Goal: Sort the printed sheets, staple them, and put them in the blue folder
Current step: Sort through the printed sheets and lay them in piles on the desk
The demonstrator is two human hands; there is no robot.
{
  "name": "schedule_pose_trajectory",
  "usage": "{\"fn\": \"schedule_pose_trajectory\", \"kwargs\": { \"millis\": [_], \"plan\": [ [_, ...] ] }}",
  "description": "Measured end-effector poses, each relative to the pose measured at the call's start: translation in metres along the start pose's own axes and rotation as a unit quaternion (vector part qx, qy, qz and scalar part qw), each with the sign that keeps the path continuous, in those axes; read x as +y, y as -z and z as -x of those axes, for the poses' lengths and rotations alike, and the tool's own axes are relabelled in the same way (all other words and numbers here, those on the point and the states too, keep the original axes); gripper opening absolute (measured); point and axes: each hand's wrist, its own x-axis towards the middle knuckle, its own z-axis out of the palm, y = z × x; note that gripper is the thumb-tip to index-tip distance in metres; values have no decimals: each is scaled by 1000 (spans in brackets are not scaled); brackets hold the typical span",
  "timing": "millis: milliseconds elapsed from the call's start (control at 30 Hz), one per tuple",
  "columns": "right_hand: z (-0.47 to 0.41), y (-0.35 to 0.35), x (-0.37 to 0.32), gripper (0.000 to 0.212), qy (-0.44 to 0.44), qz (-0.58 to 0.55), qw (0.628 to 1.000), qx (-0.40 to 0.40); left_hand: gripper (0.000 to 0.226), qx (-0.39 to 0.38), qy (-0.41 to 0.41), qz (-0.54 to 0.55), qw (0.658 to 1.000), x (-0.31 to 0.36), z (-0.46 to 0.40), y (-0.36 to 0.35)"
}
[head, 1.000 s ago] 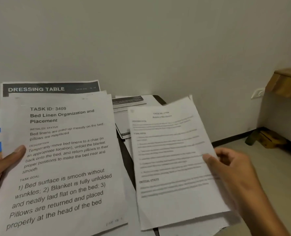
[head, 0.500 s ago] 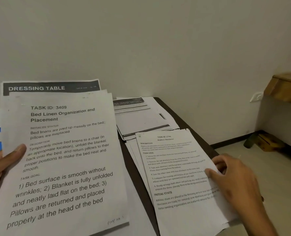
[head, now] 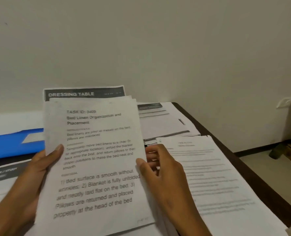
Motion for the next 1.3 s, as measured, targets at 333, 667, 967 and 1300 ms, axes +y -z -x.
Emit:
{"fn": "schedule_pose_trajectory", "kwargs": {
  "millis": [333, 667, 967, 1300],
  "plan": [
    [-14, -15, 3, 18, -9, -65, 997, 34, 38, -4, 0, 41, 999, 15, 9, -13],
    [-12, -20, 3, 19, 3, -89, 996, 28, 37, 12, 8, 58, 998, 21, 8, -11],
    [-14, -11, 4, 13, 8, -65, 996, 63, 38, 9, 2, 66, 998, 19, 5, -4],
    [-22, 139, 103, 24, -127, -1, 981, 148, 37, -4, -4, 81, 997, 21, 4, 0]
  ]
}}
